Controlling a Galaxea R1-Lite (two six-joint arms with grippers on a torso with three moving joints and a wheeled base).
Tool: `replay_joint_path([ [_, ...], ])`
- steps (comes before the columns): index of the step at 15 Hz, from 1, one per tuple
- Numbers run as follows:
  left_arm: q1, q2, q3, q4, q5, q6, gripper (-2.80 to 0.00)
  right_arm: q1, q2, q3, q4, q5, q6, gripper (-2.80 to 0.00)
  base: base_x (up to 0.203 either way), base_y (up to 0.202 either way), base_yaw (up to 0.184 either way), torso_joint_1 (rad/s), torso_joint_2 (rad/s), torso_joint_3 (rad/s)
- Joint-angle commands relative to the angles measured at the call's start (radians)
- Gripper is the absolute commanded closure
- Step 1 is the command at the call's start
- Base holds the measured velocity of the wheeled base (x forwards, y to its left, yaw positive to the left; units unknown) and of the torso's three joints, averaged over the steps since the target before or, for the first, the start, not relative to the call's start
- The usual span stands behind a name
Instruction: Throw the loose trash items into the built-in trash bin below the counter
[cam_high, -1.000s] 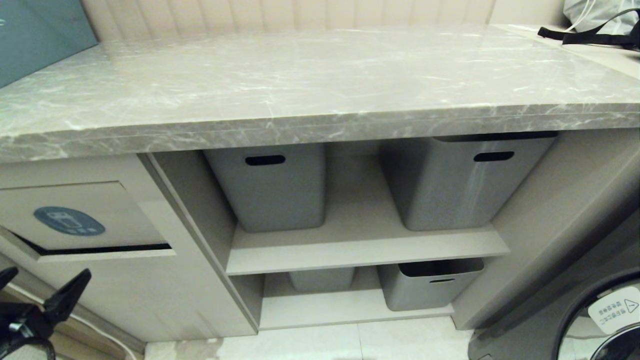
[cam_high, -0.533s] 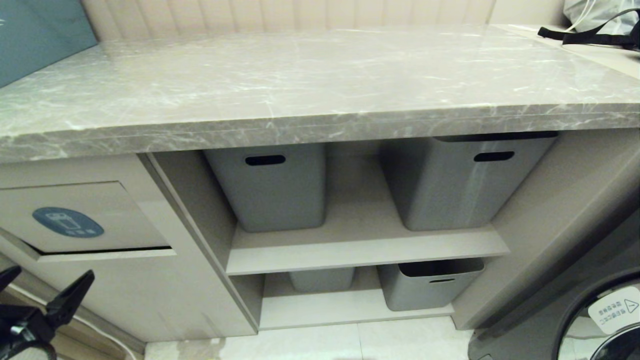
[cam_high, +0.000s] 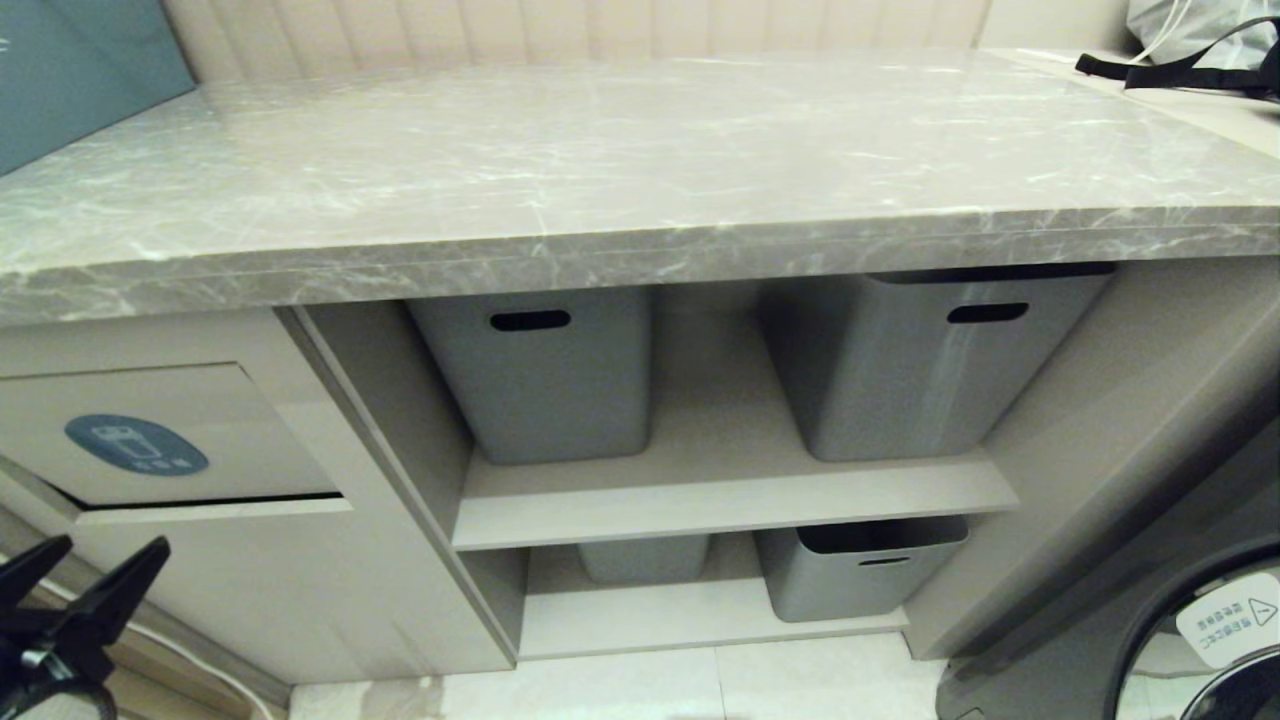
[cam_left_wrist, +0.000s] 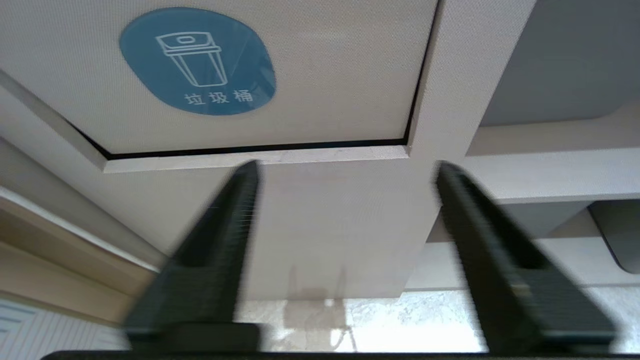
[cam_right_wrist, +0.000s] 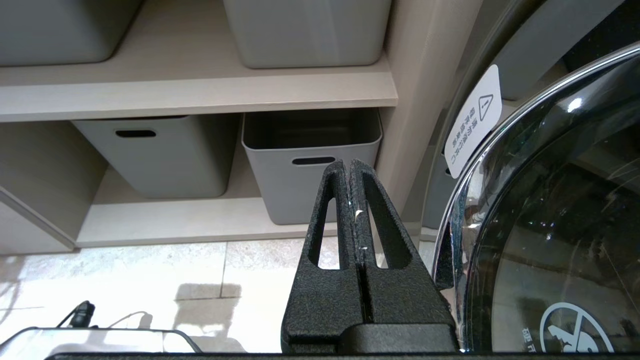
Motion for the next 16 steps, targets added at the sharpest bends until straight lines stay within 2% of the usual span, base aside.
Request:
replay_joint_path([
  [1,-0.004,-0.007,0.000,-0.008,-0.003,0.001,0.00,0.000,0.000,0.000,0.000,0.000,0.000,0.00,0.000,0.000,0.000,0.000,0.00,0.000],
  [7,-0.014,-0.032,0.002,-0.005,-0.002,0.005,0.00,0.000,0.000,0.000,0.000,0.000,0.000,0.00,0.000,0.000,0.000,0.000,0.00,0.000],
  [9,-0.040,-0.040,0.002,-0.003,0.000,0.006,0.00,0.001,0.000,0.000,0.000,0.000,0.000,0.00,0.000,0.000,0.000,0.000,0.00,0.000],
  [12,-0.122,-0.135,0.002,0.023,-0.001,0.006,0.00,0.000,0.000,0.000,0.000,0.000,-0.002,0.00,0.000,0.000,0.000,0.000,0.00,0.000],
  [14,-0.152,-0.244,0.002,0.154,0.011,0.018,0.00,0.000,0.000,0.000,0.000,0.000,0.000,0.00,0.000,0.000,0.000,0.000,0.00,0.000],
  [16,-0.163,-0.411,0.002,0.349,0.040,0.026,0.00,0.000,0.000,0.000,0.000,0.000,0.000,0.00,0.000,0.000,0.000,0.000,0.00,0.000],
])
